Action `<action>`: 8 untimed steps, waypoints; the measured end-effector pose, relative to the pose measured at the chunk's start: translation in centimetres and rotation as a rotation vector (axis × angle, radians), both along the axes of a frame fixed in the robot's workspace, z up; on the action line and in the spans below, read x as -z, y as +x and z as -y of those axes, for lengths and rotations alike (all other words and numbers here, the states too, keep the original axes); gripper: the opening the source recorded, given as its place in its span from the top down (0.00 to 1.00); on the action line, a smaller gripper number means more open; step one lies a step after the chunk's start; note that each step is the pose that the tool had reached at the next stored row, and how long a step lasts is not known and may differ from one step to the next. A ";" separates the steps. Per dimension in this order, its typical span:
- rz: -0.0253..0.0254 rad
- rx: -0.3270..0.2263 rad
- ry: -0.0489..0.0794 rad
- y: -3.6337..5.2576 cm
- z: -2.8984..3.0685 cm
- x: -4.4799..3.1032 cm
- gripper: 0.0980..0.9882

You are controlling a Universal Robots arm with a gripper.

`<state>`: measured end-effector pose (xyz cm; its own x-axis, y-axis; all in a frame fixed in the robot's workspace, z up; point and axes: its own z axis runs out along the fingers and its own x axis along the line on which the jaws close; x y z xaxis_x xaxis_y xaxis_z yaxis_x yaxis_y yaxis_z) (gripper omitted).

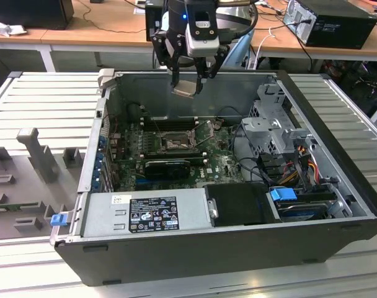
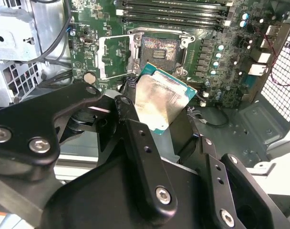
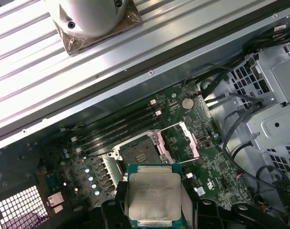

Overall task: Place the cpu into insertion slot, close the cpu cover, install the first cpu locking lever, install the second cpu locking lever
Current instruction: 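Place the cpu into insertion slot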

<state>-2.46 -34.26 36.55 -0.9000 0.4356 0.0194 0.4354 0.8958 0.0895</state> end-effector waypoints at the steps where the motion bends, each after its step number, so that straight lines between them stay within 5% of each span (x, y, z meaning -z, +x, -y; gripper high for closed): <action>1: 0.0000 0.005 0.000 0.00 0.00 0.00 0.52; 8: 0.0000 0.033 0.000 0.00 0.00 0.00 0.52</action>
<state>-2.45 -34.26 36.54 -0.8853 0.4647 0.0194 0.4644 0.8811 0.0895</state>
